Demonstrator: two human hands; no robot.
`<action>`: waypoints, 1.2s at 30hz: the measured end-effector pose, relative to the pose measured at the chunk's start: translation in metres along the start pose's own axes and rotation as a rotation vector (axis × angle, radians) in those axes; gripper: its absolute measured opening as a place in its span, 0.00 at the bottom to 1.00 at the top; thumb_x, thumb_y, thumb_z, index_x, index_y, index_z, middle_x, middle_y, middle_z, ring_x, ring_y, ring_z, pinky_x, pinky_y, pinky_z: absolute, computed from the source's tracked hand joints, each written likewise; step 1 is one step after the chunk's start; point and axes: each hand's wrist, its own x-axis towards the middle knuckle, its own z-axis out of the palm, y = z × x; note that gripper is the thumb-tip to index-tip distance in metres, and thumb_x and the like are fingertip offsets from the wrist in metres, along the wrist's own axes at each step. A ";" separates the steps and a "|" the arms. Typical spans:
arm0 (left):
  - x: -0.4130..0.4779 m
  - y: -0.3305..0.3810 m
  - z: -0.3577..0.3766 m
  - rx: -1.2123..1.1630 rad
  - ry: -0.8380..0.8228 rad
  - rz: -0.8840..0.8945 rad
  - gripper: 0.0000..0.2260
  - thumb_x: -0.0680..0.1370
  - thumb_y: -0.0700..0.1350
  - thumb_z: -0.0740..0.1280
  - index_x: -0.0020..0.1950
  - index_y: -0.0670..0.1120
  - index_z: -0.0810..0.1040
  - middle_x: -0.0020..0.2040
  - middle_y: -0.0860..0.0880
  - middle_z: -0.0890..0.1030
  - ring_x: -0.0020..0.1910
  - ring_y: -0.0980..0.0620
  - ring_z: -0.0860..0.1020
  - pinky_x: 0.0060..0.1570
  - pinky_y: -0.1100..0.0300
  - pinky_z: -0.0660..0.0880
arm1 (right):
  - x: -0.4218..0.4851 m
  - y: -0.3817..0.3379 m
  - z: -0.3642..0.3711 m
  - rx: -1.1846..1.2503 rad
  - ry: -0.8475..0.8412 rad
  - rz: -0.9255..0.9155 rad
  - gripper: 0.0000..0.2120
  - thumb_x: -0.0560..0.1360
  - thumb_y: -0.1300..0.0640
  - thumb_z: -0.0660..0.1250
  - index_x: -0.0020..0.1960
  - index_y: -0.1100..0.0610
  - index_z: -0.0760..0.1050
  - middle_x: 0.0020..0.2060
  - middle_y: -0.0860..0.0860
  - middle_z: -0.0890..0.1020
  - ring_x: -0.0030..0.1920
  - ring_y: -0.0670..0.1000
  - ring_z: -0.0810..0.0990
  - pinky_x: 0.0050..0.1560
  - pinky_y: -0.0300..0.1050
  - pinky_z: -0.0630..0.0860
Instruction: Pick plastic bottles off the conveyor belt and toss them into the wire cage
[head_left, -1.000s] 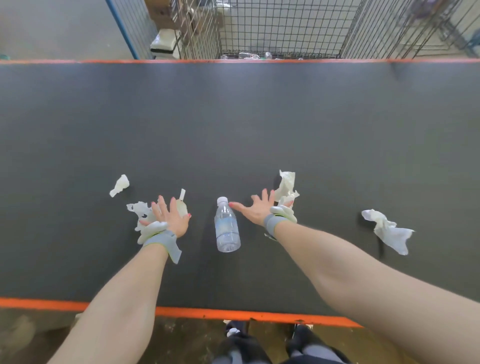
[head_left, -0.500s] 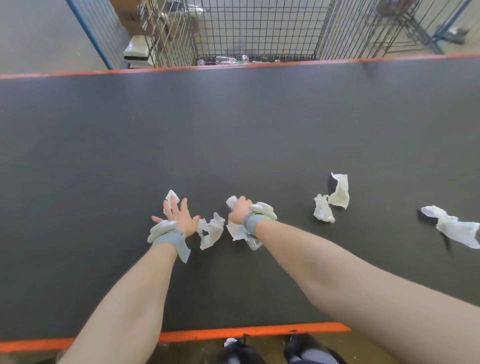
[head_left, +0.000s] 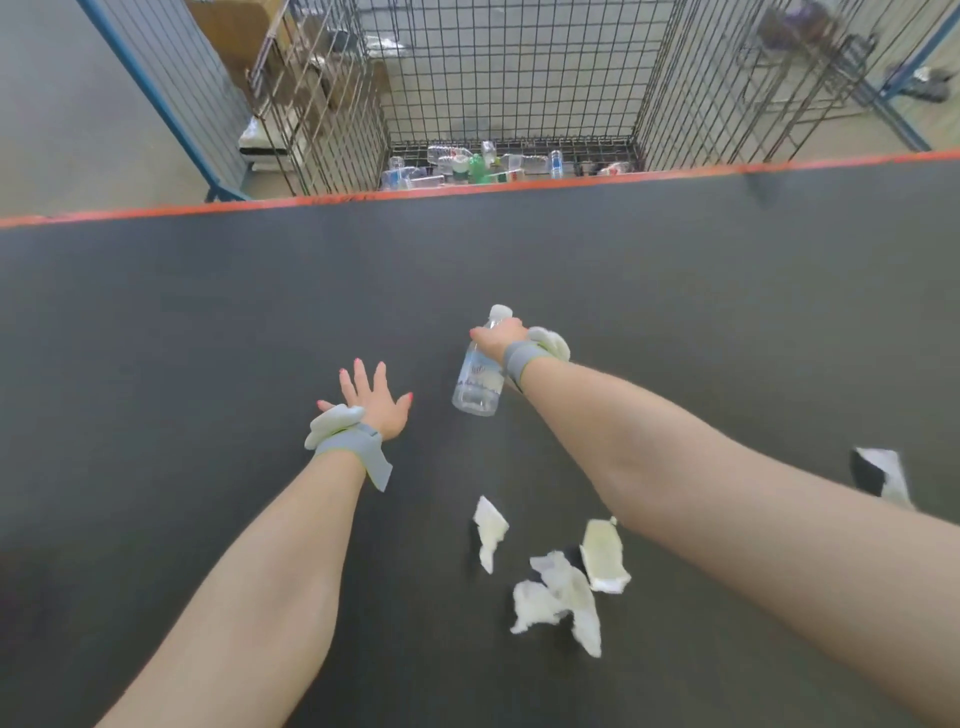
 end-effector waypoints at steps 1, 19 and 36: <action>0.006 0.007 -0.011 -0.034 0.013 0.006 0.29 0.82 0.58 0.50 0.79 0.52 0.44 0.79 0.49 0.38 0.78 0.47 0.37 0.71 0.33 0.45 | 0.006 -0.016 -0.011 0.102 0.027 -0.032 0.24 0.79 0.49 0.61 0.70 0.62 0.66 0.65 0.57 0.74 0.64 0.59 0.75 0.58 0.46 0.72; -0.067 -0.036 0.022 -0.054 -0.047 -0.049 0.33 0.81 0.58 0.55 0.79 0.50 0.43 0.79 0.47 0.38 0.77 0.43 0.36 0.73 0.36 0.47 | -0.059 0.065 0.031 -0.606 -0.260 -0.122 0.45 0.76 0.39 0.63 0.79 0.48 0.37 0.79 0.54 0.44 0.78 0.60 0.48 0.75 0.56 0.50; -0.176 -0.129 0.052 -0.029 0.061 -0.160 0.26 0.83 0.52 0.50 0.80 0.49 0.46 0.79 0.47 0.41 0.78 0.46 0.39 0.73 0.36 0.44 | -0.188 0.139 0.127 -0.537 -0.438 -0.124 0.48 0.71 0.29 0.62 0.79 0.46 0.40 0.78 0.56 0.48 0.78 0.61 0.49 0.74 0.62 0.51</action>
